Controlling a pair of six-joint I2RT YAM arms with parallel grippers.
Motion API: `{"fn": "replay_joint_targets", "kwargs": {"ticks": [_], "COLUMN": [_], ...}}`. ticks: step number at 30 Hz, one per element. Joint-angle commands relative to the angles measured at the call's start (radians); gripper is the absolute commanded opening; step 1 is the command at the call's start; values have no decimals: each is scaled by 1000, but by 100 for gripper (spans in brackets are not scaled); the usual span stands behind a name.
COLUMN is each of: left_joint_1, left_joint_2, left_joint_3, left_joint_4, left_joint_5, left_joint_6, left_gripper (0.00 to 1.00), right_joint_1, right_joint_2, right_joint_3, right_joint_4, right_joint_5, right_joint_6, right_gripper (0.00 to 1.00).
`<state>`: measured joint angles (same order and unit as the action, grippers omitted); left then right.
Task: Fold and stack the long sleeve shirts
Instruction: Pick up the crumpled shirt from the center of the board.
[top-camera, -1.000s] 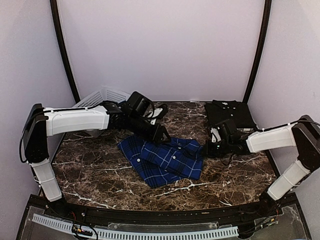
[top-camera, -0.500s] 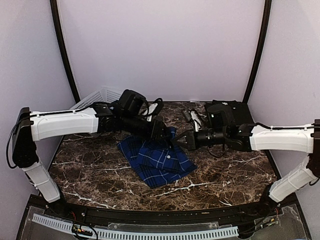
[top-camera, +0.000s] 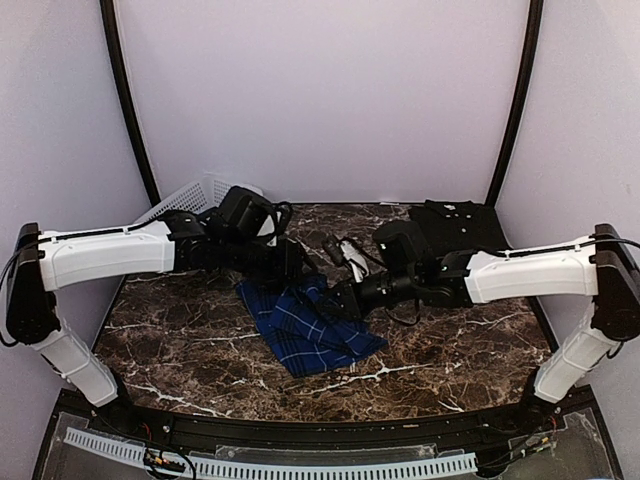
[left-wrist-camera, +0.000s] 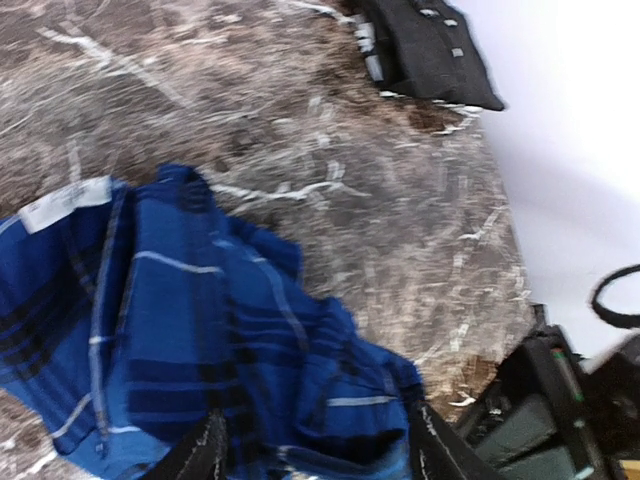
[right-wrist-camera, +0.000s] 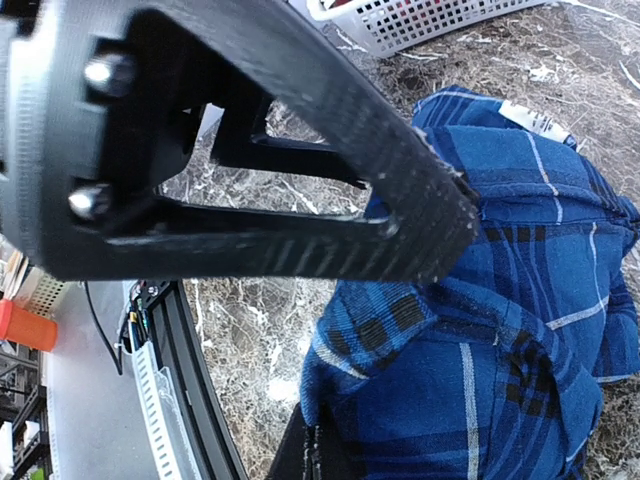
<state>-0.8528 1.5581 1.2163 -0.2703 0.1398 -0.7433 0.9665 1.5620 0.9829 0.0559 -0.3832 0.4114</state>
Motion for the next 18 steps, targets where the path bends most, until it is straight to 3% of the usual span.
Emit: {"fn": "replay_joint_targets", "kwargs": {"ticks": [1,3,7,18], "left_joint_1": [6,25,78,77], "left_joint_2": [-41,-69,-86,31], "left_joint_3": [-18,-60,-146,-166], "left_joint_4": [-142,-153,-92,55], "left_joint_5": [-173,-202,-67,171], "left_joint_6": [-52,-72,-101,-158], "left_gripper": [63,67,69,69], "right_joint_1": [25,30,52,72], "right_joint_2": [24,36,77,124], "right_joint_3": [27,25,35,51], "right_joint_4": [-1,1,-3,3], "right_joint_5": [33,26,20,55], "right_joint_6": [-32,-36,-45,-54], "right_gripper": [0,0,0,0]}}
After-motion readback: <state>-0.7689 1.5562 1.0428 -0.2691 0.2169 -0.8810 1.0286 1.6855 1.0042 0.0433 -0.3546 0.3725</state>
